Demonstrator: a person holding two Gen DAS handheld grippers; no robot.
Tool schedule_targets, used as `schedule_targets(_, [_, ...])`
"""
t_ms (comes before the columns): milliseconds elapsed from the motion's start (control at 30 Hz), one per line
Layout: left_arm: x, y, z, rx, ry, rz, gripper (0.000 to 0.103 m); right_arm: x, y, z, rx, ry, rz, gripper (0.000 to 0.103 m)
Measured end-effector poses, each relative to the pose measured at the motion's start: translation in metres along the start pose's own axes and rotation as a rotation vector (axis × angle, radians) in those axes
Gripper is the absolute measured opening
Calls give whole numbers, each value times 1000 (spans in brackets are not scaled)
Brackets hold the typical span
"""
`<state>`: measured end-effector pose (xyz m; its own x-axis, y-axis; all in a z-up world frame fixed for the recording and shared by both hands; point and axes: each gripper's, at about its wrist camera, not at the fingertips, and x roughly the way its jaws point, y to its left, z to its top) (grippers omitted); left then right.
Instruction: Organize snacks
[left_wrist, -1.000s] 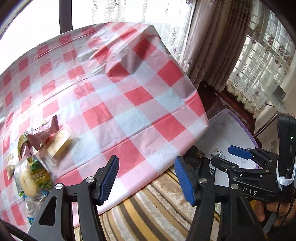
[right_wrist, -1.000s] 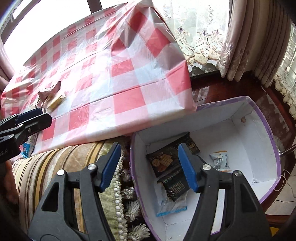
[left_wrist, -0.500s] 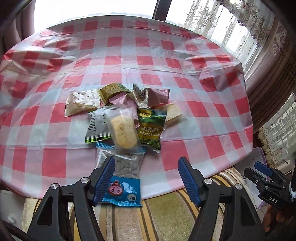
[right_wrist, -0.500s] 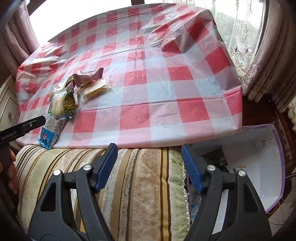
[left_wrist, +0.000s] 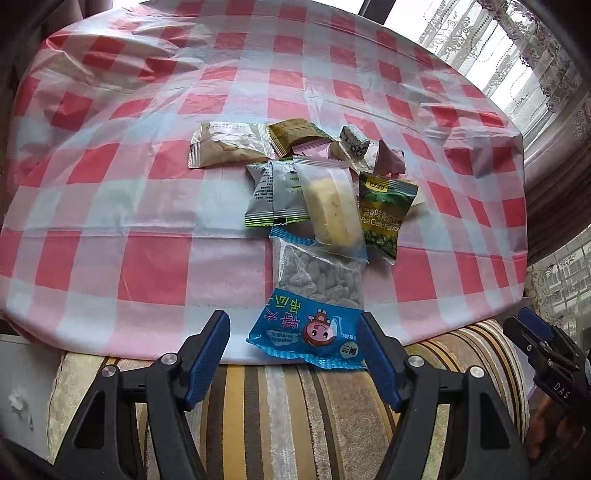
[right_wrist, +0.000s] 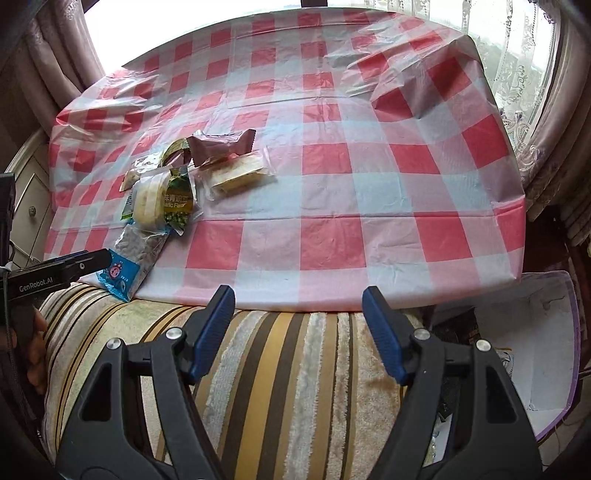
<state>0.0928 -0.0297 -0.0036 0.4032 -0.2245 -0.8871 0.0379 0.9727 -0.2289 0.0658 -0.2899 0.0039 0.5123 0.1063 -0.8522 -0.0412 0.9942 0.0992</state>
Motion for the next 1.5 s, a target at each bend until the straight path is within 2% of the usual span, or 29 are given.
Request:
schedule_targets(67, [-3, 0, 5, -11, -30, -16, 71, -7, 4, 8, 31, -45, -14, 74])
schedule_targets(133, [2, 3, 12, -30, -22, -1, 71, -25, 19, 25, 31, -117, 24, 74])
schedule_targets(267, [9, 1, 13, -24, -6, 50, 71, -60, 90, 57, -142, -217, 116, 74])
schedule_targets(333, [8, 0, 12, -20, -14, 82, 71, -66, 121, 59, -235, -248, 129, 80])
schedule_targets(400, [8, 3, 12, -35, -19, 96, 71, -54, 135, 57, -285, -214, 117, 82])
schedule_targets(500, [10, 9, 12, -54, -13, 80, 71, -38, 114, 48, -210, -162, 148, 82])
schedule_targets(600, [9, 12, 11, -55, -12, 60, 71, -12, 83, 46, -153, -98, 27, 82])
schedule_targets(633, [10, 11, 10, -49, -7, 42, 71, -2, 73, 46, -125, -63, 17, 82])
schedule_targets(700, [12, 6, 10, -18, 13, 10, 71, 14, 56, 45, -74, -26, 30, 82])
schedule_targets(833, [19, -2, 11, 19, 49, -32, 71, 38, 57, 42, -79, 29, 52, 82])
schedule_targets(1000, [33, -12, 12, 71, 104, -32, 71, 47, 71, 48, -107, 12, 76, 82])
schedule_targets(1267, [45, -28, 11, 144, 115, 14, 73, 69, 89, 63, -122, 18, 77, 79])
schedule_targets(1400, [50, -43, 10, 198, 100, 62, 70, 81, 96, 68, -125, 38, 80, 70])
schedule_targets(1500, [51, -47, 10, 201, 87, 64, 65, 86, 99, 72, -126, 43, 81, 67])
